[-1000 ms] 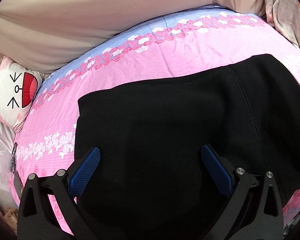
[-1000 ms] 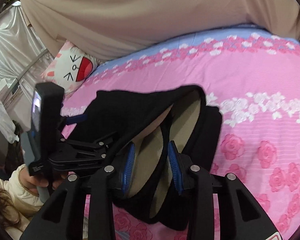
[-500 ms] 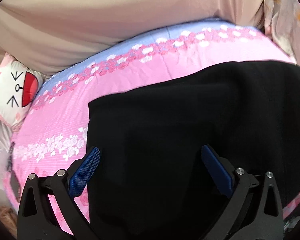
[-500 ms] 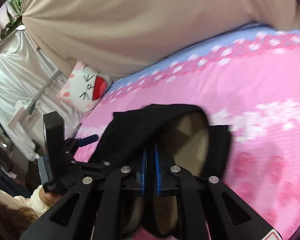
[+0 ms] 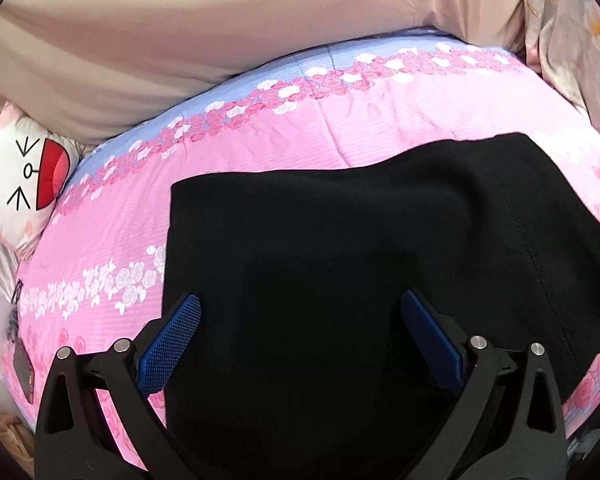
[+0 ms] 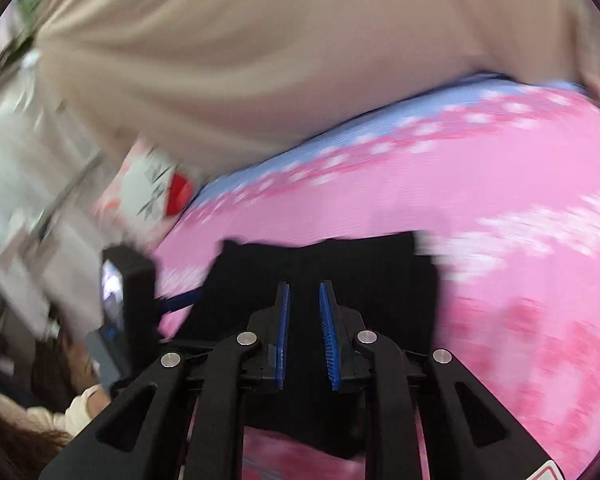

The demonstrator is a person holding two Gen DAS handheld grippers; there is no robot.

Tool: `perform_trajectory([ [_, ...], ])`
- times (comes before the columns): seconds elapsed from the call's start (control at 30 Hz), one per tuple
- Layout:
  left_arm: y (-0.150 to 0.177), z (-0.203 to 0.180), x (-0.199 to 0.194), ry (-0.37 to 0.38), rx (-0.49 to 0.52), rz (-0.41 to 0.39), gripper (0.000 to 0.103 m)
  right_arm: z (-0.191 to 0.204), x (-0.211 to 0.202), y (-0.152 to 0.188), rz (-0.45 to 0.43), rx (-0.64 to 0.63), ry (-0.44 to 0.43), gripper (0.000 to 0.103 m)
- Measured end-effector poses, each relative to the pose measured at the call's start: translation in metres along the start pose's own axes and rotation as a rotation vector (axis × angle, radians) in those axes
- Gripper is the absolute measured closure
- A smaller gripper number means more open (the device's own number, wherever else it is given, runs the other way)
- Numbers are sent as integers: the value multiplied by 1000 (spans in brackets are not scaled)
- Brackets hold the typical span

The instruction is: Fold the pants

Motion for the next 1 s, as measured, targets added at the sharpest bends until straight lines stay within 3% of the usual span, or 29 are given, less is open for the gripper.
perform_trajectory([
  [0.1, 4, 12, -4, -32, -5, -11, 5, -1, 54, 0, 99, -56, 67, 85],
  [0.17, 9, 25, -2, -55, -15, -2, 5, -37, 75, -3, 141, -51, 175, 90],
  [0.2, 12, 29, -1, -55, -22, 2, 5, -69, 82, -7, 152, -16, 266, 99],
  [0.27, 18, 42, 3, -43, -55, 16, 5, -108, 75, -16, 123, 90, 341, 103],
  [0.33, 23, 51, 4, 0, -102, 23, 5, -118, 50, -26, 46, 193, 316, 101],
  [0.37, 25, 54, 3, 11, -120, 26, 5, -114, 43, -29, 26, 174, 345, 89],
  [0.4, 26, 56, 3, 14, -130, 26, 5, -99, 40, -30, 25, 107, 367, 89],
  [0.5, 28, 57, 5, 44, -138, 28, 5, -55, 51, -16, 72, 12, 258, 86],
  [0.53, 28, 57, 6, 50, -134, 26, 5, -55, 60, -10, 99, -23, 284, 79],
  [0.57, 28, 57, 5, 55, -130, 22, 5, -63, 65, -6, 117, -42, 324, 79],
  [0.6, 29, 57, 4, 61, -127, 17, 5, -83, 69, -2, 133, -44, 420, 84],
  [0.63, 30, 58, 2, 68, -131, 15, 5, -97, 66, -1, 121, -10, 475, 99],
  [0.67, 31, 61, 1, 78, -141, 14, 5, -105, 55, -5, 89, 59, 486, 103],
  [0.7, 33, 65, -3, 83, -156, 12, 5, -100, 51, -14, 61, 79, 484, 103],
  [0.73, 34, 70, -5, 81, -164, 11, 5, -89, 44, -21, 34, 61, 478, 91],
  [0.77, 36, 74, -8, 79, -169, 10, 5, -65, 43, -28, 29, 1, 443, 89],
  [0.9, 41, 82, -22, 90, -162, -2, 5, 28, 90, -13, 188, -178, 199, 86],
  [1.0, 46, 86, -31, 84, -146, -15, 5, 63, 150, 8, 299, -296, 172, 78],
])
Point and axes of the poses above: each gripper's, at about its wrist camera, not at the fingertips, and x roughly the way its jaws point, z to its left, y to its underside, the point moved 7 cm from there along x, roughly the way its jaws point, and after that the axes turned 8 degrees about -z, right-handed, at the moved point
